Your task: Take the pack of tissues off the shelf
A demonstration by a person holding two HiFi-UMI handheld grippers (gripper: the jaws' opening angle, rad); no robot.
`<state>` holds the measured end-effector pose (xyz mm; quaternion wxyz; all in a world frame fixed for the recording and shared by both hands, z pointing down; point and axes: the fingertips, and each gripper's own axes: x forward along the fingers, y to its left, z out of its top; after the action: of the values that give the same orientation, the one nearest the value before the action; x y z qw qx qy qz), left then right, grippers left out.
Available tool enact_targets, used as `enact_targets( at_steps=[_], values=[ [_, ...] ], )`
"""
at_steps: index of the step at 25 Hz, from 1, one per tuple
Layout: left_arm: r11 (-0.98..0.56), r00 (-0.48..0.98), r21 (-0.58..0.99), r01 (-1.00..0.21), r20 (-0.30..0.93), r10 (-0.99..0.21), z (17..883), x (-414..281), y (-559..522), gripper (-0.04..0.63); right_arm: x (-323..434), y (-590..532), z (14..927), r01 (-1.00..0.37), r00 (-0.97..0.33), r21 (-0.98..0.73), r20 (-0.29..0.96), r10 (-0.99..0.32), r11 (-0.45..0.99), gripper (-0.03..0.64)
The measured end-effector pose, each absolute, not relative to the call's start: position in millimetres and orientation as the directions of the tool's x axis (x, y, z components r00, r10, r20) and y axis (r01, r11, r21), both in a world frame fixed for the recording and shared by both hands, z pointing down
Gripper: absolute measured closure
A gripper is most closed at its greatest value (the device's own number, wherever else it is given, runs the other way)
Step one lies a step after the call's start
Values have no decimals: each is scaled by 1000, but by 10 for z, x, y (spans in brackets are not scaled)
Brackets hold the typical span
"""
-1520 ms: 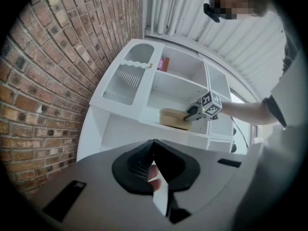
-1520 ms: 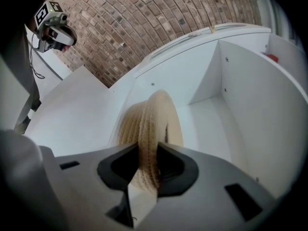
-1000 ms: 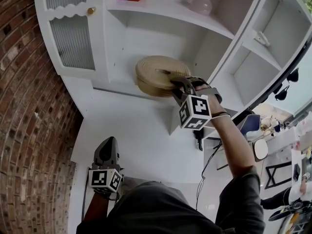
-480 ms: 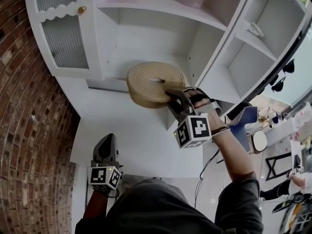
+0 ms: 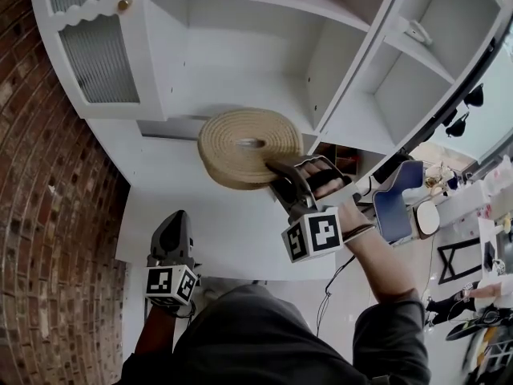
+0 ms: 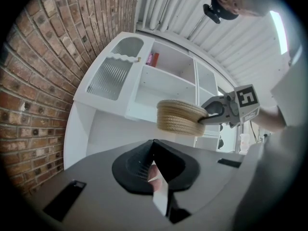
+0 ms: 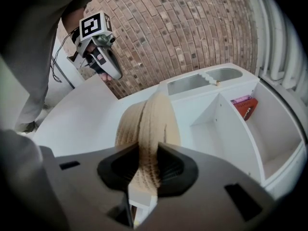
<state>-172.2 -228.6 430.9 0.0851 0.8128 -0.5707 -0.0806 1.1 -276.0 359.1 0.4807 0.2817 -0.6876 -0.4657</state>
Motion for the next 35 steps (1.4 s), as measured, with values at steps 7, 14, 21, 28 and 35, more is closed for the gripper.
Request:
enact_targets(
  at_steps=[7,14,21,28,35],
  values=[
    [-342,348,224,-912,-15,-937,4366,-1702,-2255,592,27,-2689,4107,50,-358,888,443,-822,456,523],
    [-343,352,210,-915,4,-936,4403,-1676,-2223,592,63,-2704,4691,45,-333,864,486,-808,502,523],
    [-337,348,202,-920,25,-937,4460,-1674,-2202,592,105,-2773,5368,61,-303,834,539,-786,548,523],
    [-327,343,195,-925,51,-938,4536,-1666,-2198,592,86,-2789,5987,47,-288,796,590,-754,604,523],
    [-310,328,183,-933,79,-941,4610,-1708,-2165,592,58,-2687,6616,47,-275,736,660,-699,676,523]
  ],
)
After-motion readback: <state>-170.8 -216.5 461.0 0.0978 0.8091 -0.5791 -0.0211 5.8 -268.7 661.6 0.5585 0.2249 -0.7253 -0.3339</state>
